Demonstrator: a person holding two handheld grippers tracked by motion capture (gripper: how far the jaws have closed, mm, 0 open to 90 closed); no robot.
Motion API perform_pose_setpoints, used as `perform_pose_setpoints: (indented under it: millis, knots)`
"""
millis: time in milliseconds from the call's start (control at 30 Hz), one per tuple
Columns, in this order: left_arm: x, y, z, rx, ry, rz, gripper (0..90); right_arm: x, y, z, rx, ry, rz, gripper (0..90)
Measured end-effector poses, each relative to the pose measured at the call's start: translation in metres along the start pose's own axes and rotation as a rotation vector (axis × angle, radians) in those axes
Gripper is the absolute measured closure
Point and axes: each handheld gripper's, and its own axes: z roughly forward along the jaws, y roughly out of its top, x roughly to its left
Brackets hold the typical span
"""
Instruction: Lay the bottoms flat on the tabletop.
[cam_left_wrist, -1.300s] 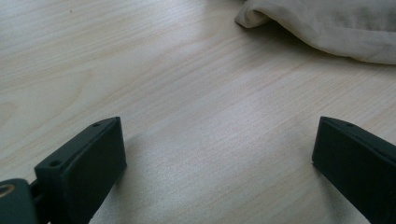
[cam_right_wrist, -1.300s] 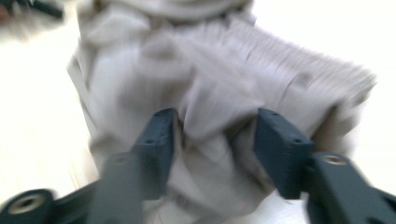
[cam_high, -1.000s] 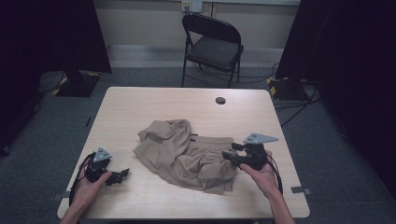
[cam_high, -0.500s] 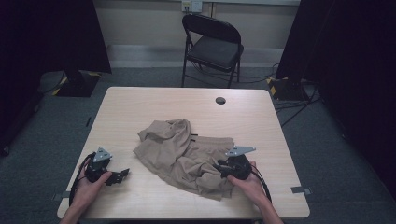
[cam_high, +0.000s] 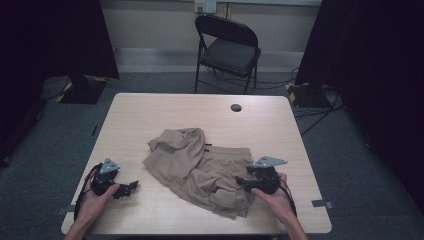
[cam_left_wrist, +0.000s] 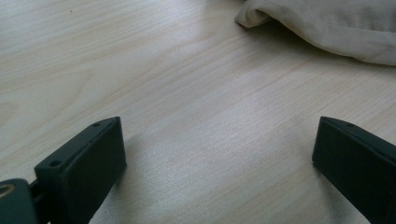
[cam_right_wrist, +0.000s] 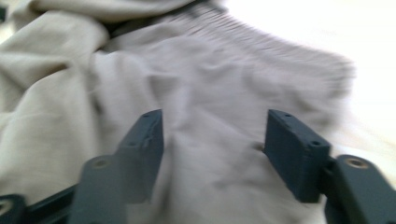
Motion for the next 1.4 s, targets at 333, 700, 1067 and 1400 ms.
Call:
perform_pose_setpoints:
  millis: [333, 700, 1067, 1400]
  knots:
    - [-0.001, 0.000, 0.001, -0.001, -0.003, -0.012, 1.4, -0.048, -0.033, -0.026, 0.040, -0.201, 0.112, 22.6]
    - [-0.002, 0.013, 0.004, 0.025, 0.023, -0.036, 12.8, -0.059, -0.051, -0.019, 0.087, -0.277, 0.118, 13.8]
    - [-0.015, 0.080, 0.004, -0.089, -0.088, 0.018, 20.1, -0.057, -0.055, -0.019, 0.049, -0.292, 0.123, 13.6]
    - [-0.033, 0.162, 0.045, -0.136, -0.163, 0.057, 20.3, -0.057, -0.055, -0.019, 0.049, -0.288, 0.123, 13.7]
